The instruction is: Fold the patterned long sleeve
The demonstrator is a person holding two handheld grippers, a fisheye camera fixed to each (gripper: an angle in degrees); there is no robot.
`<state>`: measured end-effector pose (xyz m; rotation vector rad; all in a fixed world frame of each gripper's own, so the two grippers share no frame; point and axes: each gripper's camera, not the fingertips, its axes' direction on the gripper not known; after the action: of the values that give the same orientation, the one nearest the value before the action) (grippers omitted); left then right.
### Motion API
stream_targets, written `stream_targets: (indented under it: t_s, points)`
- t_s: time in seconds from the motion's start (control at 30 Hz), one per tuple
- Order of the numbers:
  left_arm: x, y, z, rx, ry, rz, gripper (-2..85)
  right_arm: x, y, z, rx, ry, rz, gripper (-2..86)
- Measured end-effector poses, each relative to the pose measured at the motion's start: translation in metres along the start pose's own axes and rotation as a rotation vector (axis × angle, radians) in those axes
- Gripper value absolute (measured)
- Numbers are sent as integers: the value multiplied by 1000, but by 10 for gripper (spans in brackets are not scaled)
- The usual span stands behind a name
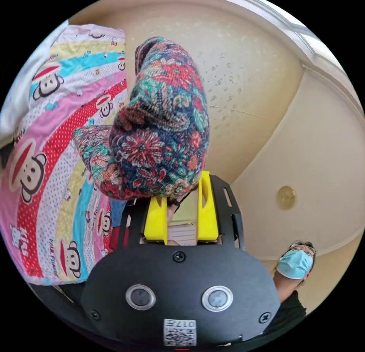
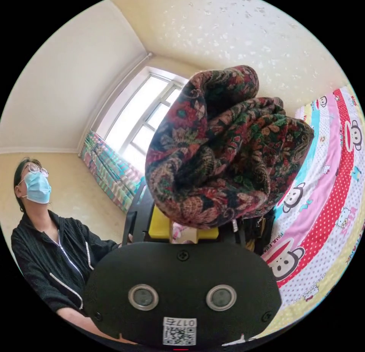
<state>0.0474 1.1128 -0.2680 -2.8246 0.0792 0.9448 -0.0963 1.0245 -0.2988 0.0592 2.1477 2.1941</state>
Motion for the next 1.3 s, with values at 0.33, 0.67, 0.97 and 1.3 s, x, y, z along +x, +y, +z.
stream_targets:
  t_s: [0.33, 0.67, 0.97, 1.3]
  points:
    - [-275, 196, -31, -286, 160, -548, -1, 356, 204, 92, -414, 466, 732, -2]
    - [-220, 278, -160, -157, 114, -560, -10, 237, 273, 17, 71, 204, 763, -8]
    - [65, 200, -17, -515, -397, 462, -9, -163, 45, -91, 42, 445, -54, -6]
    - [141, 400, 158, -594, -634, 1391, 2, -469, 297, -94, 172, 1340, -438, 9]
